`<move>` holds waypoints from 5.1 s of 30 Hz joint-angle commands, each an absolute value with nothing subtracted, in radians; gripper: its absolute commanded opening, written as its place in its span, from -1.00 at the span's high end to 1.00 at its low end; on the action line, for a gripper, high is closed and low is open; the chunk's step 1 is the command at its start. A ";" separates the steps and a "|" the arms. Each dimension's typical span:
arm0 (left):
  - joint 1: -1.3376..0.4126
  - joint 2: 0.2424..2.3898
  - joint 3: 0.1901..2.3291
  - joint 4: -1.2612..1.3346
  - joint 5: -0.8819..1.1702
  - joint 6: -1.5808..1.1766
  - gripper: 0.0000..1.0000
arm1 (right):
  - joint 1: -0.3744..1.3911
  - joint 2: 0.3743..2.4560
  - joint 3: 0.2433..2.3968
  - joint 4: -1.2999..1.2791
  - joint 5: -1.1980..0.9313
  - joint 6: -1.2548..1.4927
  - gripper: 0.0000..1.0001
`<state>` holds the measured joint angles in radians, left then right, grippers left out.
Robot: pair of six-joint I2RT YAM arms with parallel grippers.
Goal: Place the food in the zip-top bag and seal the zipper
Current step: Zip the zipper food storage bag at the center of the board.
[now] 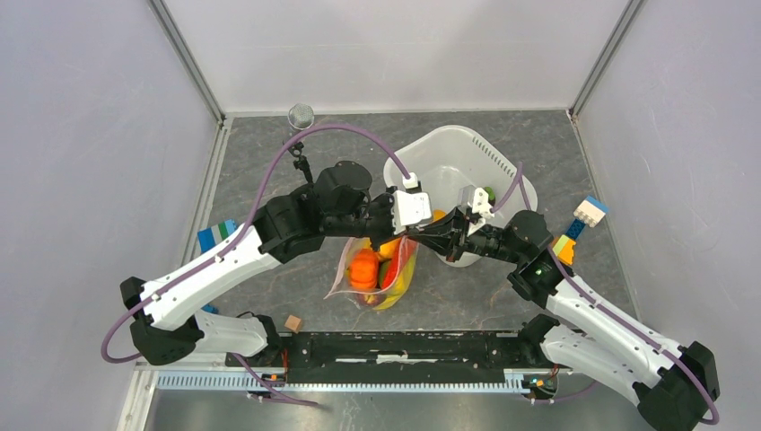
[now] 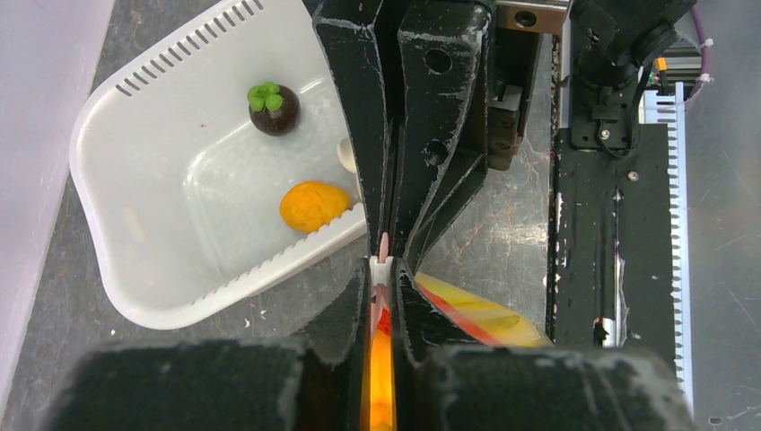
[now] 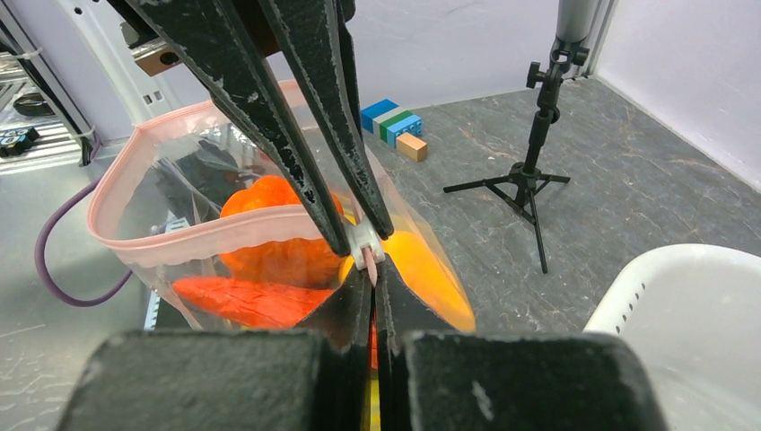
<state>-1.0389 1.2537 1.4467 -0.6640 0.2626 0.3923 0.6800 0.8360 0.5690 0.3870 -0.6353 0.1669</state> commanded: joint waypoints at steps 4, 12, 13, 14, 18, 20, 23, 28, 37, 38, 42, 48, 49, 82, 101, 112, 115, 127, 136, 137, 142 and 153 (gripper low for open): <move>-1.034 1.244 1.447 -0.671 0.294 0.409 0.26 | 0.680 0.821 0.576 0.431 -0.604 0.166 1.00; -1.034 1.257 1.449 -0.670 0.284 0.400 0.41 | 0.680 0.817 0.577 0.425 -0.605 0.163 1.00; -1.034 1.257 1.450 -0.671 0.280 0.400 0.40 | 0.680 0.817 0.576 0.427 -0.606 0.163 1.00; -1.034 1.257 1.448 -0.672 0.276 0.399 0.33 | 0.679 0.814 0.574 0.428 -0.607 0.163 1.00; -1.033 1.261 1.453 -0.672 0.283 0.392 0.22 | 0.680 0.808 0.568 0.435 -0.617 0.159 1.00; -1.033 1.268 1.457 -0.670 0.288 0.389 0.22 | 0.680 0.806 0.565 0.436 -0.619 0.159 1.00; -1.034 1.283 1.464 -0.670 0.292 0.385 0.24 | 0.680 0.805 0.563 0.440 -0.628 0.158 1.00; -1.031 1.292 1.472 -0.668 0.310 0.375 0.52 | 0.680 0.805 0.558 0.438 -0.622 0.152 1.00; -1.014 1.242 1.449 -0.674 0.348 0.381 0.88 | 0.680 0.807 0.540 0.439 -0.585 0.147 1.00; -1.014 1.241 1.449 -0.684 0.347 0.381 0.89 | 0.680 0.807 0.540 0.435 -0.572 0.147 1.00; -1.003 1.219 1.437 -0.703 0.342 0.383 0.96 | 0.680 0.802 0.538 0.393 -0.463 0.137 1.00; -0.988 1.173 1.403 -0.713 0.324 0.378 0.96 | 0.680 0.788 0.518 0.370 -0.333 0.150 1.00; -0.986 1.169 1.398 -0.713 0.320 0.378 0.96 | 0.679 0.787 0.513 0.376 -0.329 0.153 1.00; -0.969 1.100 1.350 -0.661 0.360 0.372 0.95 | 0.680 0.861 0.696 0.177 -0.623 -0.078 -0.60; -0.969 1.080 1.340 -0.661 0.337 0.386 0.95 | 0.680 0.915 0.739 0.117 -0.716 -0.136 0.65; -0.969 0.994 1.285 -0.696 0.251 0.370 0.92 | 0.679 0.822 0.661 0.169 -0.468 -0.077 1.00; -0.969 0.955 1.258 -0.693 0.221 0.359 0.90 | 0.678 0.796 0.634 0.202 -0.432 -0.047 1.00; -0.969 0.845 1.169 -0.722 0.130 0.310 0.87 | 0.677 0.777 0.579 0.263 -0.324 0.037 1.00; -0.969 0.764 1.106 -0.767 0.081 0.268 0.84 | 0.678 0.770 0.565 0.292 -0.304 0.057 1.00; -0.969 0.756 1.097 -0.769 0.076 0.265 0.83 | 0.678 0.769 0.563 0.291 -0.304 0.057 1.00; -0.969 0.737 1.081 -0.798 0.047 0.254 0.84 | 0.678 0.776 0.568 0.278 -0.304 0.054 1.00; -0.969 0.711 1.068 -0.844 -0.024 0.262 0.83 | 0.678 0.784 0.572 0.270 -0.297 0.057 1.00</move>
<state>-0.9707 0.7319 1.0702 -0.7891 0.0242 0.2852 0.6891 0.7891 0.5583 0.2272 -0.3565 0.0563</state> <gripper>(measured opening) 0.193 0.011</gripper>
